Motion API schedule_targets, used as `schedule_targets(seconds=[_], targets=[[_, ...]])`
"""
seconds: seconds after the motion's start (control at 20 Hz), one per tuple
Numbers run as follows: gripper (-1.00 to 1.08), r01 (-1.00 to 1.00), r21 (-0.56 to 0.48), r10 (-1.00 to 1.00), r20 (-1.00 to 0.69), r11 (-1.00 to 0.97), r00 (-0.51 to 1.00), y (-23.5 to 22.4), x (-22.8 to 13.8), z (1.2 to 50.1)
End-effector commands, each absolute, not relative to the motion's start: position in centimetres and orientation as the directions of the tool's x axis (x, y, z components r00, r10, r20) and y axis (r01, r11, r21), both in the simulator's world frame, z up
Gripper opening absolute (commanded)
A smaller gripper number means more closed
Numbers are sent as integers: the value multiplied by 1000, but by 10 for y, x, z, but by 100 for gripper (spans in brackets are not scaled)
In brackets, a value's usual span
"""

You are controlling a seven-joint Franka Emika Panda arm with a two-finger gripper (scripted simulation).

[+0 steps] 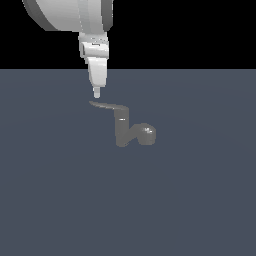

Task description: Turn on the faucet by rotating a designated handle.

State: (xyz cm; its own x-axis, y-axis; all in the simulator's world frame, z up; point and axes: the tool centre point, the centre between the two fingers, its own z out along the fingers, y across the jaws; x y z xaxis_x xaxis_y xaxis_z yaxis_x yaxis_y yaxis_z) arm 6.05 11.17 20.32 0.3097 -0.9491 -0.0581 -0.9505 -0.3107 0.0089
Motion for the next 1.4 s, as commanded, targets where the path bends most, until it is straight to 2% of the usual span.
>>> schedule_targets(seconds=[0.0,0.7,1.35], targets=[[-100,-962,7,-962,-37,-271,271,114,67,192],[-100,-978,1,-978,0,-211,211,117,76,173],[-100,-978,0,-978,0,-210,210,116,42,173]])
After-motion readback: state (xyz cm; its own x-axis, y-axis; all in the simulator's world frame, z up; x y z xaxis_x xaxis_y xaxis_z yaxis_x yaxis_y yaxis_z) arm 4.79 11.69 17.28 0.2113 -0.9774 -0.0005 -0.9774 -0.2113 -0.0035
